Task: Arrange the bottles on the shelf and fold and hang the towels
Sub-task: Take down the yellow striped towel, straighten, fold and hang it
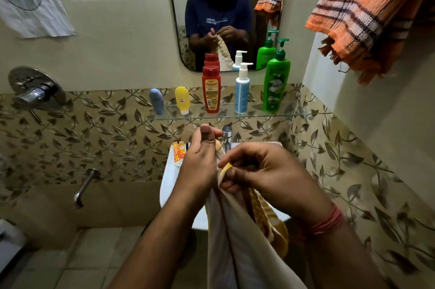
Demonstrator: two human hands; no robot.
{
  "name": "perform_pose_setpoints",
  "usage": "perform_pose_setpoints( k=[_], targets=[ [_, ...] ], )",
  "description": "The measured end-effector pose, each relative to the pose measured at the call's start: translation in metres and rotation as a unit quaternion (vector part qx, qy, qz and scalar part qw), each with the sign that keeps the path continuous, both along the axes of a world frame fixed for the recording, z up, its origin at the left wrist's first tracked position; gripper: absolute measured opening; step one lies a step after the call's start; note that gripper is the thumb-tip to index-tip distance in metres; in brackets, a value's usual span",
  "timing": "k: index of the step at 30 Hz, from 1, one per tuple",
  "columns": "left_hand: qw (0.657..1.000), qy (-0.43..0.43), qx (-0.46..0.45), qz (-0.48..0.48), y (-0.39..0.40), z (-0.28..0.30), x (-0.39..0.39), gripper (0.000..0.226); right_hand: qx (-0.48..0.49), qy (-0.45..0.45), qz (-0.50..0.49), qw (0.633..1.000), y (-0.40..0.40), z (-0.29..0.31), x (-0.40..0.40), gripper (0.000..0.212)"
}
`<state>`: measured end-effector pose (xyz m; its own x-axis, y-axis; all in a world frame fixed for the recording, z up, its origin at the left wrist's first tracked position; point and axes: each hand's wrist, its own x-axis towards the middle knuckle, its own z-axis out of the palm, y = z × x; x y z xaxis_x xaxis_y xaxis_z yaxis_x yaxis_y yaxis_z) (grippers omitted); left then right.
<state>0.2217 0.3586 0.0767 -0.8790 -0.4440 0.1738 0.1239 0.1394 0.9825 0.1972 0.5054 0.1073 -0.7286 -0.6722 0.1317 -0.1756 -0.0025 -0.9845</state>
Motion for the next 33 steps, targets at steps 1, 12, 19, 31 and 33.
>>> perform_pose_setpoints(
  k=[1,12,19,31,33],
  targets=[
    [1.000,0.004,0.001,-0.013,0.002,-0.001,-0.001,0.050,0.036,0.064,-0.042,0.996,-0.004,-0.002,-0.001,0.016],
    [0.993,0.060,0.060,-0.080,-0.014,-0.008,-0.004,0.017,0.082,0.257,-0.212,0.939,-0.023,-0.010,-0.023,0.003],
    [0.992,0.106,0.057,-0.038,-0.031,-0.001,-0.006,0.022,0.006,0.240,-0.193,0.951,-0.042,-0.007,-0.023,0.008],
    [0.988,0.123,0.036,-0.088,-0.055,0.003,-0.001,0.019,-0.127,0.098,-0.222,0.962,-0.074,-0.016,-0.028,0.013],
    [0.990,0.115,0.015,-0.084,-0.059,0.004,-0.002,0.021,-0.134,0.070,-0.230,0.961,-0.078,-0.019,-0.026,0.013]
  ],
)
